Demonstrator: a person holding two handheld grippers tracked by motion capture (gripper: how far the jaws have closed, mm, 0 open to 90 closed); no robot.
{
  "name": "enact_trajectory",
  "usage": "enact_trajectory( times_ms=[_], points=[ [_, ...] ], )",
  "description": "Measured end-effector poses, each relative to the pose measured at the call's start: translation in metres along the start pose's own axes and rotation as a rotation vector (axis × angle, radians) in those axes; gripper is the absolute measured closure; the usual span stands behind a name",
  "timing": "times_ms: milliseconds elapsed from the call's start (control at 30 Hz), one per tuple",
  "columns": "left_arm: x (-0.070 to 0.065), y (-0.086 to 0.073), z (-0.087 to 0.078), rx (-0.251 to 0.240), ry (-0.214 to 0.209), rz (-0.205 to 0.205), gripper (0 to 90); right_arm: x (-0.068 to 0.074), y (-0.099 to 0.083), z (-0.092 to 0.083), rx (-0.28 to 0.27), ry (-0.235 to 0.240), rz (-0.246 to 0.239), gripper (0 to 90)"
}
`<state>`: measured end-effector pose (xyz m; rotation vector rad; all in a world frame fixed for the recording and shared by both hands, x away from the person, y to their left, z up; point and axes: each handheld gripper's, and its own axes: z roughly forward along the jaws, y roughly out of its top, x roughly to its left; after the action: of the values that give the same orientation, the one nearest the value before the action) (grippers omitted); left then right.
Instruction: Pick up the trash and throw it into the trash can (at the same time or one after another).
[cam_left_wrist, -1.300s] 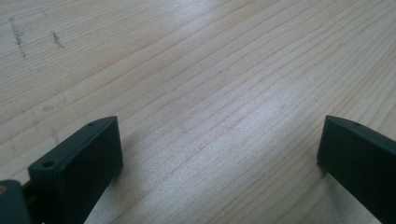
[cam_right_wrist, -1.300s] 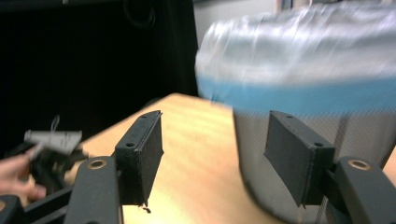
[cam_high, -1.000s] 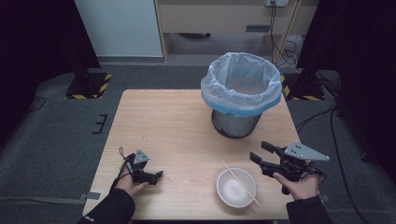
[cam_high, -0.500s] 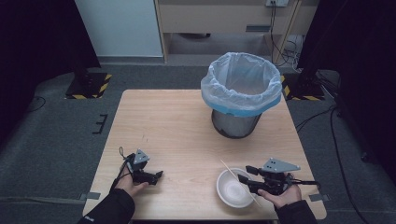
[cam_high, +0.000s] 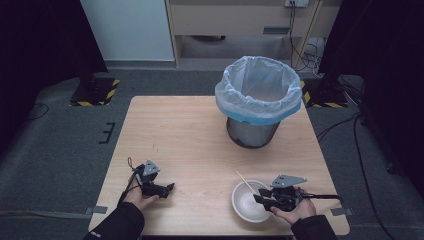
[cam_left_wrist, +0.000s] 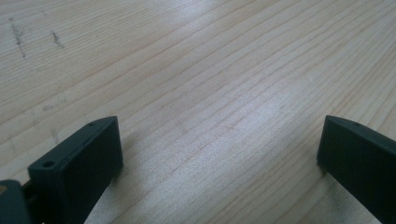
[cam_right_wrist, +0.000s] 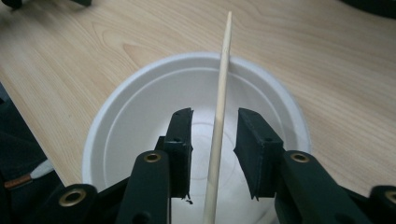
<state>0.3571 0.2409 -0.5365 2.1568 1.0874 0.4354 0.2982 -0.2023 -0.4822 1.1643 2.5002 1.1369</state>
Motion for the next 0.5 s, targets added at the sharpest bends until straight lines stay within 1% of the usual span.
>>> enact_trajectory(
  times_ms=[100, 133, 167, 300, 500],
  points=[
    [0.0000, 0.0000, 0.0000, 0.000, 0.000, 0.000, 0.0, 0.0007, -0.0014, 0.0050, 0.048, -0.006, -0.004, 70.2],
    [0.0000, 0.0000, 0.0000, 0.000, 0.000, 0.000, 0.0, 0.0007, -0.0014, 0.0050, 0.048, -0.006, -0.004, 70.2],
    [0.0000, 0.0000, 0.0000, 0.000, 0.000, 0.000, 0.0, 0.0009, -0.0016, 0.0071, 0.059, -0.008, -0.007, 72.9],
    [0.0000, 0.0000, 0.0000, 0.000, 0.000, 0.000, 0.0, 0.0001, -0.0009, 0.0084, 0.070, -0.015, -0.012, 78.0],
    [0.0000, 0.0000, 0.0000, 0.000, 0.000, 0.000, 0.0, -0.0002, -0.0008, 0.0078, 0.079, -0.008, -0.013, 85.1]
  ],
)
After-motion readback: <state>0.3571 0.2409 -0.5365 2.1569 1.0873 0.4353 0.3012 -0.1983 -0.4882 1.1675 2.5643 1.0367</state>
